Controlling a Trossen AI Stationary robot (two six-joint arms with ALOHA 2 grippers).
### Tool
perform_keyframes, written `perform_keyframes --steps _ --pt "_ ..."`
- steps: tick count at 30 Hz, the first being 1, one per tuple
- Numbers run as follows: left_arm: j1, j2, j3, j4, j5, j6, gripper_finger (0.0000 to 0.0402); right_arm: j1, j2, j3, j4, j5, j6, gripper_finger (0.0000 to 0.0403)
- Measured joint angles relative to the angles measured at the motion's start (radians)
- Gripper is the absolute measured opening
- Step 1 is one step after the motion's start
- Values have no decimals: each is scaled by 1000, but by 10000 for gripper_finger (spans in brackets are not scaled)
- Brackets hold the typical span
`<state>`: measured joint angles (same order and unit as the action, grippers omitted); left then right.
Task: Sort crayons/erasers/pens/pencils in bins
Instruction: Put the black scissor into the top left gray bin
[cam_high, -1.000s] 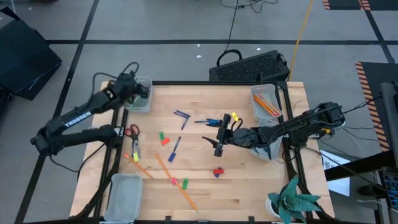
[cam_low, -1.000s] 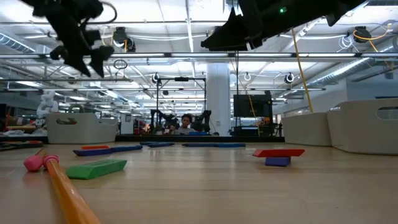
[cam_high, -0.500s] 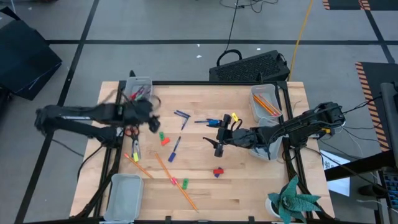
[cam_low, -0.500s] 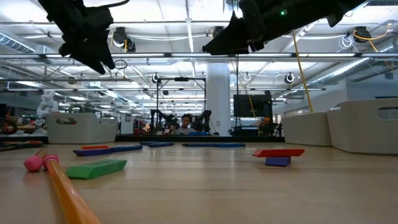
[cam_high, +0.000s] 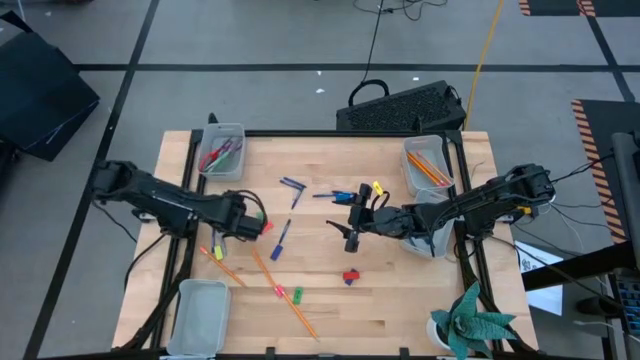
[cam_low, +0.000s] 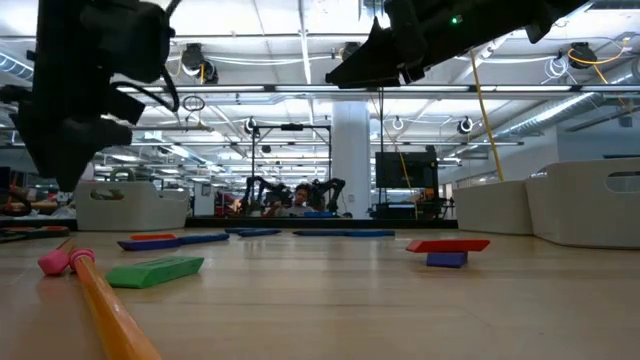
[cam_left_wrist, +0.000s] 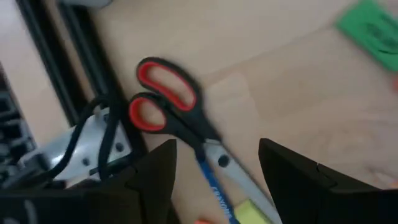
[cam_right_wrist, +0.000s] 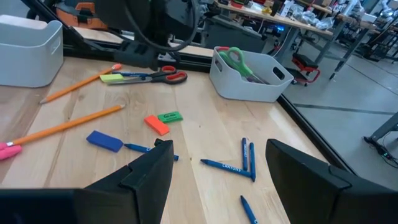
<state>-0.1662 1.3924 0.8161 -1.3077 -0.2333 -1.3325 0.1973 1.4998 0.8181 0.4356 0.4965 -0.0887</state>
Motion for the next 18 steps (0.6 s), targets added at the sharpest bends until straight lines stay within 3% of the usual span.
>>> perform_keyframes --steps 13,18 --pt "257 -14 -178 246 -60 116 232 -1 0 0 -26 0 -2 247" --pt "348 -28 -243 329 -23 180 232 -2 0 0 -31 0 -2 247"
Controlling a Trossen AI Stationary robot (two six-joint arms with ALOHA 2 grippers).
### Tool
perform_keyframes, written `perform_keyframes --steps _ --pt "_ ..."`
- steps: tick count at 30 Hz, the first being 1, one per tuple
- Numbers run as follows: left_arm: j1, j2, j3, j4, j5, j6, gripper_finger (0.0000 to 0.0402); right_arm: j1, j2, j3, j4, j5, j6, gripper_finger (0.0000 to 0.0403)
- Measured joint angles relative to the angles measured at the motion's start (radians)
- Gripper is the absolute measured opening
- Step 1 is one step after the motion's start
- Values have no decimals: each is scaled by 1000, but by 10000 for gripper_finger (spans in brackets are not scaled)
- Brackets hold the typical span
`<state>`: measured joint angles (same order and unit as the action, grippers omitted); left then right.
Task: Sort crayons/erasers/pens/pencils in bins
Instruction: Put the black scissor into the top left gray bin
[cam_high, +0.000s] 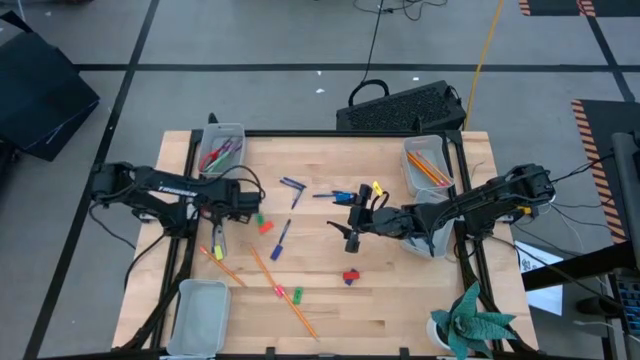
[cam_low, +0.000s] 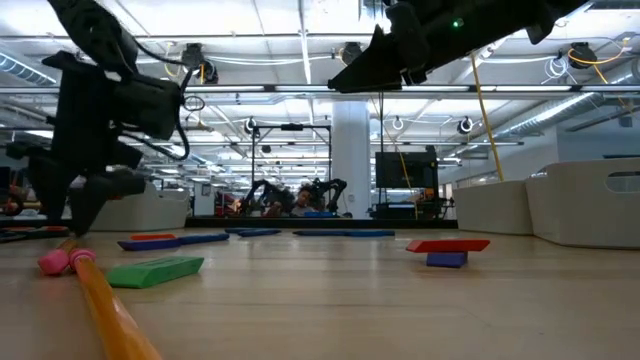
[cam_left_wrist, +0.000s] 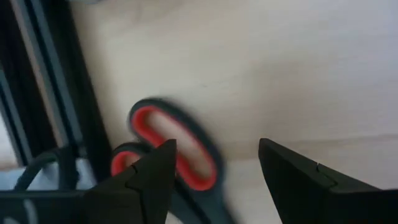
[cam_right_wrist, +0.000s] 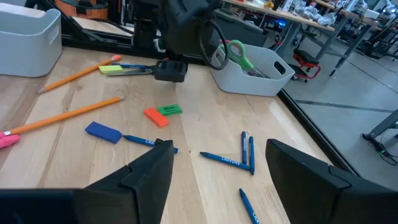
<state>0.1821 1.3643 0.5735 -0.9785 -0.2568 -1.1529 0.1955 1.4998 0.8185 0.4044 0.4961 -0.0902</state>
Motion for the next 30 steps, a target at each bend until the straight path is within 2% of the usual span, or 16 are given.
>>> perform_keyframes --steps 4,9,14,19,21,26,30 --pt "59 -21 -50 43 33 -3 218 -1 0 0 -9 0 0 247" --pt "61 -55 -62 106 50 42 173 -16 0 1 -22 -1 -1 247" --pt "60 -70 -62 130 78 9 101 -26 0 1 -38 -2 0 247" --pt "53 -70 -61 150 85 57 21 -26 0 1 -42 -2 -3 247" --pt "50 -78 -59 152 83 73 15 -31 0 1 -38 -2 -6 247" --pt "51 -95 -61 165 82 83 51 -49 0 1 -34 -3 -5 247" --pt "50 -101 -59 218 85 101 52 -59 0 1 -28 -3 -11 247"
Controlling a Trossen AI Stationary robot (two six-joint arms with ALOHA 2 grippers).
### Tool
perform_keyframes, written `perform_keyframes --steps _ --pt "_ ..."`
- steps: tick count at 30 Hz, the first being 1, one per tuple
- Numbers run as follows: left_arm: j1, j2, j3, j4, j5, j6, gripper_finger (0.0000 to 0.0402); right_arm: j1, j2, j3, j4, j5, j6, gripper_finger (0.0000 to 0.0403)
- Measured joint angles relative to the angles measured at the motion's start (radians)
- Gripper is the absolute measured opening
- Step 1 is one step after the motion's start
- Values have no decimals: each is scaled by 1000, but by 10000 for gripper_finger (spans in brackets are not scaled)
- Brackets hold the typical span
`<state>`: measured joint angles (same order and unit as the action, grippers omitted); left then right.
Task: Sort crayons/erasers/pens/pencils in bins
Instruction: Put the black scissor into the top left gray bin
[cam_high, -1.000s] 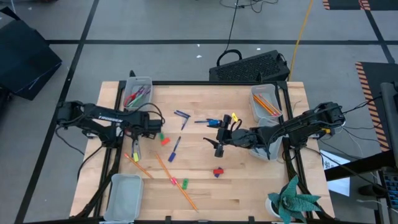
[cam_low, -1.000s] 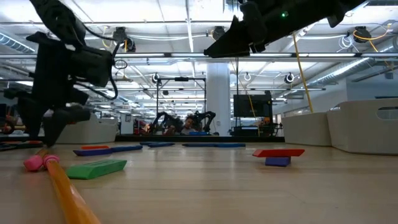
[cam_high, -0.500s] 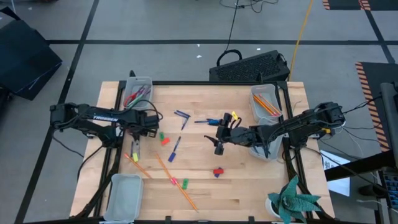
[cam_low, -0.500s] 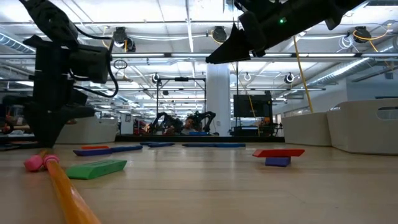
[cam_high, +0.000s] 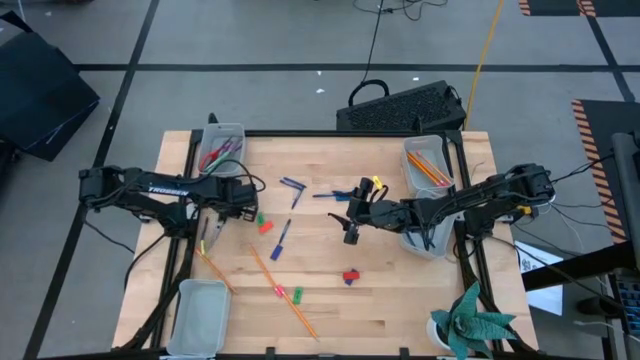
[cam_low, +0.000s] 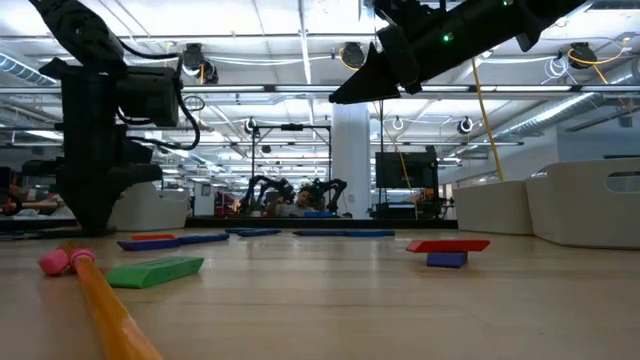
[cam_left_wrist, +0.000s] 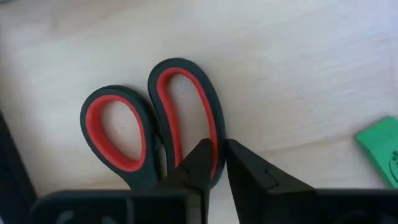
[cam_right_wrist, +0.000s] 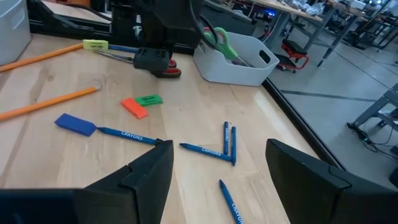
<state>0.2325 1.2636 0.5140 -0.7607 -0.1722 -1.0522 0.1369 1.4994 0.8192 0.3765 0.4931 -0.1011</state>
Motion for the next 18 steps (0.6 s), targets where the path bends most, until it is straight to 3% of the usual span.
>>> perform_keyframes --steps 6,18 --pt "0 0 0 131 22 89 12 -8 0 0 1 0 -14 247" --pt "0 -1 6 394 44 233 14 -7 0 0 8 -1 -16 247"
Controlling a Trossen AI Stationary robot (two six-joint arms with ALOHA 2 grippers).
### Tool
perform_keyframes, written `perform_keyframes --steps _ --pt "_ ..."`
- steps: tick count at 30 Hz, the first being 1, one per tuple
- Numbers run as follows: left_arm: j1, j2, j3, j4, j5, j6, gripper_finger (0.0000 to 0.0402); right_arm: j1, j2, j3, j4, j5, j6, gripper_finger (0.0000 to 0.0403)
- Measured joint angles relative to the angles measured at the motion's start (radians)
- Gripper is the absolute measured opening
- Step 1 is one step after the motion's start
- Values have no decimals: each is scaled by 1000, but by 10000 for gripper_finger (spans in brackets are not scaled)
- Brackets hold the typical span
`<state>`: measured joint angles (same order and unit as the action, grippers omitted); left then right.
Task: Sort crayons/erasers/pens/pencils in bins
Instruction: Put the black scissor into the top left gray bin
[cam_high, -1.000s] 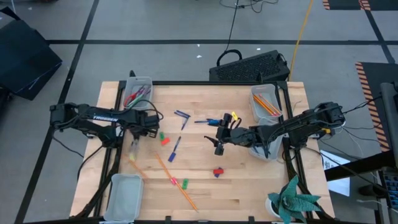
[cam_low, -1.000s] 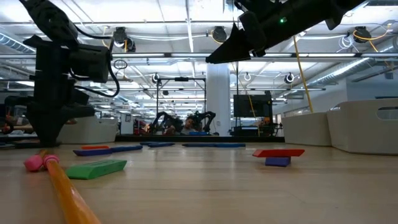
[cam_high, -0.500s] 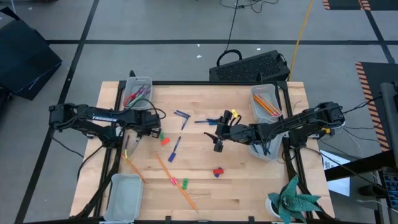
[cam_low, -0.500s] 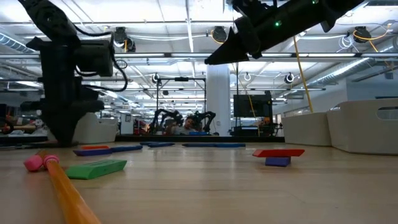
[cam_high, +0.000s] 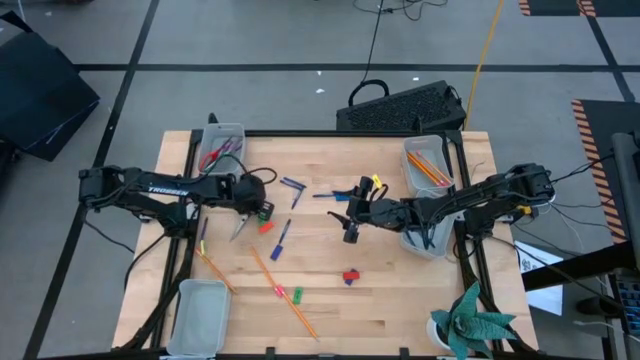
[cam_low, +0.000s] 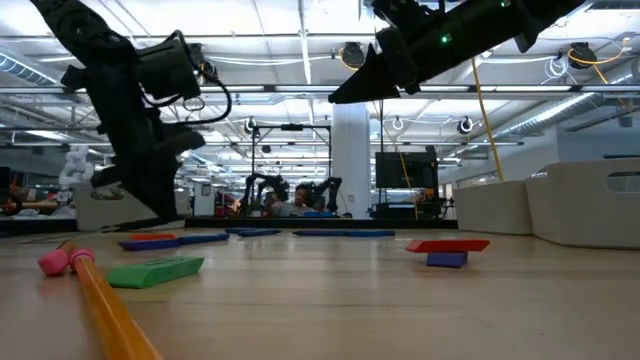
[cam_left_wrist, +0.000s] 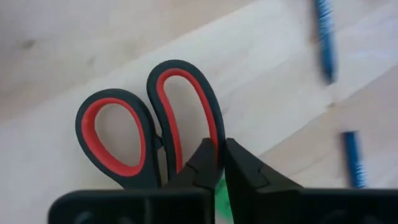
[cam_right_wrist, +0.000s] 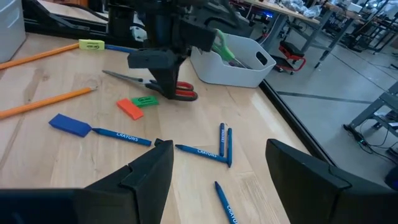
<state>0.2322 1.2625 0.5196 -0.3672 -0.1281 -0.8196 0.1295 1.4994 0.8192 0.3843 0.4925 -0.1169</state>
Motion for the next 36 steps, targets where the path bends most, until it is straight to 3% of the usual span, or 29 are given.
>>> perform_keyframes --steps 6,12,16,23,29,36 --pt "3 0 141 -28 -8 123 12 -6 0 0 8 1 0 247" --pt "47 0 365 -230 -60 304 11 -18 0 0 62 1 0 247" --pt "167 0 535 -434 -61 413 12 -18 0 0 81 1 -7 247" --pt "489 71 798 -753 -84 486 10 -8 0 0 82 1 -8 247" --pt "686 213 851 -804 -45 494 13 28 0 0 78 1 -60 247" --pt "757 443 925 -883 -28 525 16 71 0 0 68 0 -78 247"
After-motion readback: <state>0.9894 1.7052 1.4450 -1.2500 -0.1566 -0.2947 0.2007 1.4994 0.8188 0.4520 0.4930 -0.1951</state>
